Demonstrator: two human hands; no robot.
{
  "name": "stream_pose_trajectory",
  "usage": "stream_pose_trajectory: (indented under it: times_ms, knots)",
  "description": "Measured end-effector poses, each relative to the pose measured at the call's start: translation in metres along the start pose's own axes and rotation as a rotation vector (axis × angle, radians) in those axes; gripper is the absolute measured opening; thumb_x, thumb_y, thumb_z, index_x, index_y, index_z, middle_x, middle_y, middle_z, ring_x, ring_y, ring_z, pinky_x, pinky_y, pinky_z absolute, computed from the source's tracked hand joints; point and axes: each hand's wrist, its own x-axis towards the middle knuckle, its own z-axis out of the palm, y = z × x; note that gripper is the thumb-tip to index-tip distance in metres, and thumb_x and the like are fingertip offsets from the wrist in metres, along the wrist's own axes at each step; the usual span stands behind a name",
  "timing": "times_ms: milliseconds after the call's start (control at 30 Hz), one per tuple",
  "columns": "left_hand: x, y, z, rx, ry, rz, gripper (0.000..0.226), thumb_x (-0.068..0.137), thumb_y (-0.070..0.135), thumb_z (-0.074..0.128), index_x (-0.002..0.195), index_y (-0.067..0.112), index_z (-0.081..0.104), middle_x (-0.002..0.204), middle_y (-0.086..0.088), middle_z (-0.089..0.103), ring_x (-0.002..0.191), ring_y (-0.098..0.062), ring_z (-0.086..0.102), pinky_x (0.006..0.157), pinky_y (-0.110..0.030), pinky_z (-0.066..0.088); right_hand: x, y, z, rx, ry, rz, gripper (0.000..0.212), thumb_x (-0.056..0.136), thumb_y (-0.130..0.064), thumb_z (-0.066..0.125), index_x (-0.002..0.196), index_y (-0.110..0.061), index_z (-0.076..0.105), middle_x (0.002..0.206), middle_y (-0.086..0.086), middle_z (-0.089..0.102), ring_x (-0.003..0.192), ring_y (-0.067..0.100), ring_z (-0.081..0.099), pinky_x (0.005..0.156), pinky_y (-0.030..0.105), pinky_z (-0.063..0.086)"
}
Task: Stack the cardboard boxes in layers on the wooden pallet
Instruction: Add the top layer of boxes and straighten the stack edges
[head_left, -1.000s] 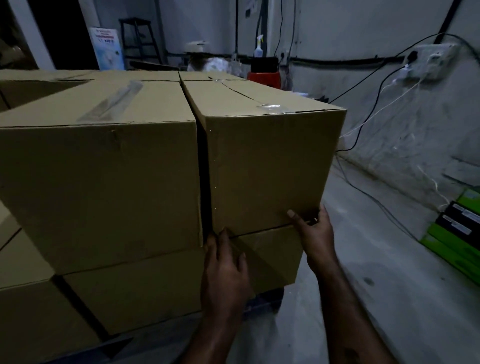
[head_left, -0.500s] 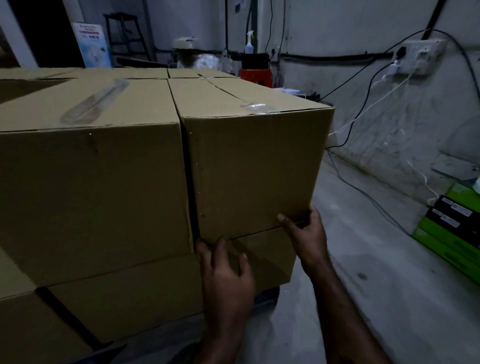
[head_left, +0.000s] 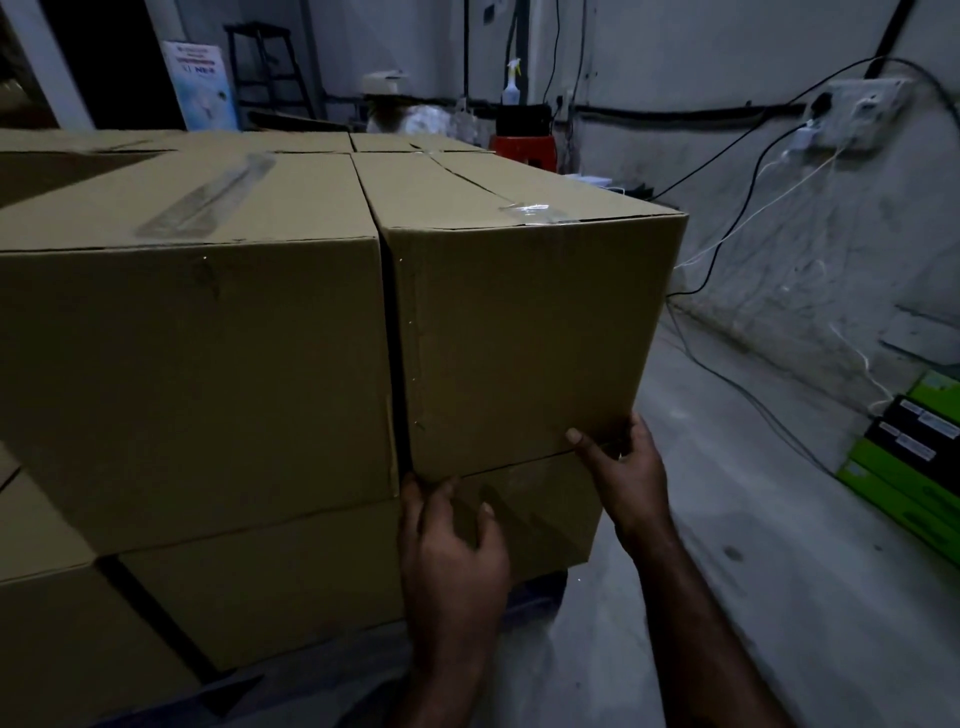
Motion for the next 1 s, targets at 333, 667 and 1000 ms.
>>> stream_pose_trajectory:
  times_ms: [333, 667, 1000]
  knots:
    - [0.042, -0.037, -0.049, 0.176, 0.166, 0.363, 0.006, 0.086, 0.012, 0.072, 0.092, 0.012, 0.071, 0.087, -0.004, 0.067, 0.071, -0.025, 0.064, 0.059, -0.031, 0.045, -0.001, -0.001, 0.001, 0.008, -0.011, 0.001, 0.073, 0.08, -0.045, 0.079, 0.143, -0.034, 0.044, 0.124, -0.019, 0.059, 0.112, 0.005, 0.059, 0.097, 0.046, 0.055]
    - [0.055, -0.055, -0.058, 0.112, 0.075, 0.519, 0.004, 0.086, 0.014, 0.066, 0.089, 0.013, 0.067, 0.087, 0.0, 0.06, 0.075, -0.016, 0.059, 0.064, -0.028, 0.045, -0.001, -0.002, 0.002, 0.073, -0.02, 0.007, 0.077, 0.074, -0.048, 0.082, 0.14, -0.033, 0.045, 0.123, -0.017, 0.06, 0.112, 0.006, 0.061, 0.092, 0.04, 0.056]
    - [0.072, -0.091, -0.116, 0.135, 0.46, 0.115, 0.046, 0.073, 0.017, 0.087, 0.104, -0.007, 0.063, 0.111, -0.028, 0.053, 0.111, -0.033, 0.045, 0.096, -0.043, 0.043, -0.024, -0.018, 0.034, -0.243, 0.2, -0.048, 0.105, 0.082, -0.048, 0.077, 0.16, -0.019, 0.013, 0.166, 0.005, 0.011, 0.148, 0.027, 0.026, 0.109, 0.031, 0.03]
